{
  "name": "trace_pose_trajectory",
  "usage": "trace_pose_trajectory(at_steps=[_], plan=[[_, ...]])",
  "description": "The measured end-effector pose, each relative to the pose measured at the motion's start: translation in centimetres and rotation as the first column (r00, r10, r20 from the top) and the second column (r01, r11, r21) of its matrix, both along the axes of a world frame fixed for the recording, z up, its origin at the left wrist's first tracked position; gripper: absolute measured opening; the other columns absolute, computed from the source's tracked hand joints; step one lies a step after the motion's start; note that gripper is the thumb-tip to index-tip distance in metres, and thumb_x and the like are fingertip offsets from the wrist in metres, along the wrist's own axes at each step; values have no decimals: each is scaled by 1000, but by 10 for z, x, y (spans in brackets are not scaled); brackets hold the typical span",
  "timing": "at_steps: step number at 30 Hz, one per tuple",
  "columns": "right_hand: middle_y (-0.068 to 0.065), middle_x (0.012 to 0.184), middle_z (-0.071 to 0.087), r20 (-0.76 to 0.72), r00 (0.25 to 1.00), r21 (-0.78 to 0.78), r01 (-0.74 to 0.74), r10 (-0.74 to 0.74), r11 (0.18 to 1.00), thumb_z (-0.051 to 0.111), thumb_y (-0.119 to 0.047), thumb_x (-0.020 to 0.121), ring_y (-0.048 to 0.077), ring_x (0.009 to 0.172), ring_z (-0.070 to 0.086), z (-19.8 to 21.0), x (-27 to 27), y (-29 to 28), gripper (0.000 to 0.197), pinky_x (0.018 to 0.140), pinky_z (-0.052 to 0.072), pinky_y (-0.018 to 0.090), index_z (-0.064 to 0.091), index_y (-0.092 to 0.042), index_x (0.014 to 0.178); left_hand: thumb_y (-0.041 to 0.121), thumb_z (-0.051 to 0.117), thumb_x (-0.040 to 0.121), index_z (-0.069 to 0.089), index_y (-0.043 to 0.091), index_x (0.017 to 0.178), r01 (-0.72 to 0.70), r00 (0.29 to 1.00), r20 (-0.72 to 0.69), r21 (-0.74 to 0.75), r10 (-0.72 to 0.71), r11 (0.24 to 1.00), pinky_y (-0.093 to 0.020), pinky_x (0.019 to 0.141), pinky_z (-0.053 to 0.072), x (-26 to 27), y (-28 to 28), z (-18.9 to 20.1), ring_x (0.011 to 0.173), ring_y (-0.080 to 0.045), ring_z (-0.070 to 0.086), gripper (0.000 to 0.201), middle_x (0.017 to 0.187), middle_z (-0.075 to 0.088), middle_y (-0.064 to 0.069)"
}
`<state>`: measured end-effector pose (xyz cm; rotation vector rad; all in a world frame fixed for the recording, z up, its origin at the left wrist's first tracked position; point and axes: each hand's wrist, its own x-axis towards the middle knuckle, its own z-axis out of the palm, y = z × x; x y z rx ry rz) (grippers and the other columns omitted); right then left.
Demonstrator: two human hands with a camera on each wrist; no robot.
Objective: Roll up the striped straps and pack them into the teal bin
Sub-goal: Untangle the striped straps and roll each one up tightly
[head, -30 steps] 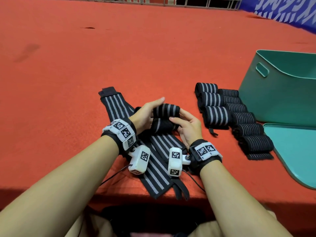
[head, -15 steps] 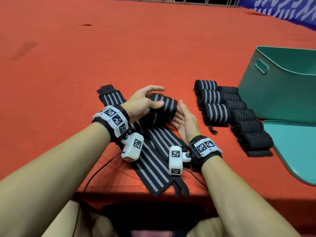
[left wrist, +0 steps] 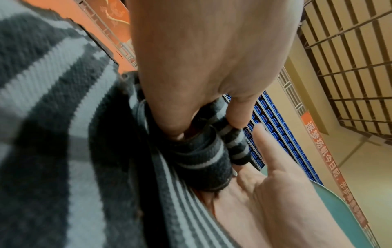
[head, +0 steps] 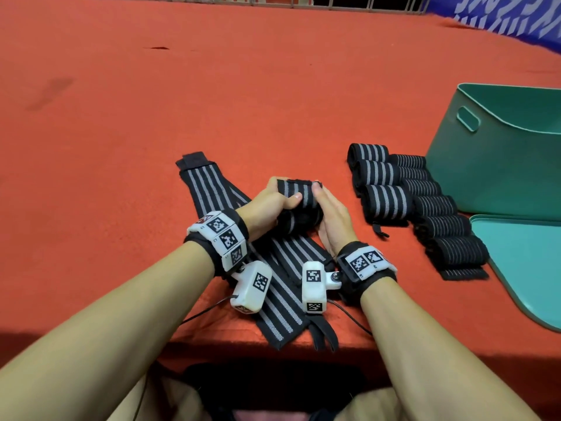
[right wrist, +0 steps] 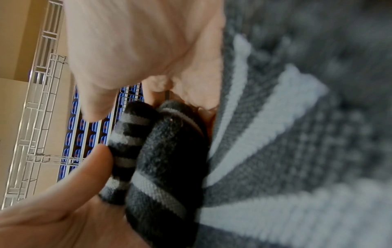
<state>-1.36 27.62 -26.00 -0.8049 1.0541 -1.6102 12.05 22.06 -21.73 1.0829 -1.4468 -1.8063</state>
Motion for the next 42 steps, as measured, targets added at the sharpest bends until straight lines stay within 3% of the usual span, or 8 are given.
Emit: trace_pose_trajectory(at_steps=[8,16,20,25,29,32,37,42], plan=[[14,127,71,-48,998,44,-42,44,998,60,-26,98,29,124,65,1,3,-1,30,114,44,50,68,-17,126,18,55,103,43,20,142,-63,995,-83,-53,58,997,-41,102,52,-8,7,-5,115,-27,65,40,125,64,-14],[20,130,68,-4,999,21,-42,42,999,57,-8,103,33,122,66,1,-7,7,35,103,54,49,56,-3,138,8,58,102,45,20,150,-13,999,38,-327,27,945,-34,107,49,-1,-6,-8,120,-21,63,51,128,65,-9],[16,121,73,-4,998,-4,67,-67,998,63,-6,100,31,114,71,-1,-5,6,30,95,58,52,61,-9,129,40,72,93,58,14,140,-75,964,211,-362,161,929,-32,103,51,0,-15,-6,115,-16,66,56,123,69,-3],[14,124,72,29,996,-36,91,-90,995,65,3,96,32,117,69,-5,-5,7,37,95,59,50,62,-9,131,42,65,94,63,16,122,-32,963,255,-229,91,973,-42,100,54,-8,-15,2,105,-20,70,38,115,72,-3],[13,124,72,21,994,-37,111,-111,993,71,9,87,33,120,67,-9,-4,4,46,105,51,56,68,-11,129,75,61,84,71,11,116,82,987,154,-177,-54,981,-42,94,57,-9,-11,6,100,-26,75,72,109,76,-12],[15,130,69,25,997,-14,73,-72,997,65,10,90,34,126,63,-10,-5,1,51,110,46,58,63,-12,137,90,64,66,60,9,126,-71,991,100,-131,85,989,-47,96,57,-15,-6,-7,104,-26,73,101,116,72,-13],[13,124,71,177,984,64,8,-19,998,39,9,93,47,128,57,2,-5,4,68,112,42,61,49,-26,150,46,61,98,50,24,114,-243,970,-31,-113,241,963,-43,99,55,-35,13,-15,108,-20,67,29,111,66,-3],[17,139,60,251,962,82,90,-107,993,61,-30,97,28,127,62,6,4,3,71,95,56,41,28,-23,160,18,67,97,55,12,117,-152,988,-49,-194,145,969,-31,83,55,-34,16,-4,90,-15,64,24,97,63,-2]])
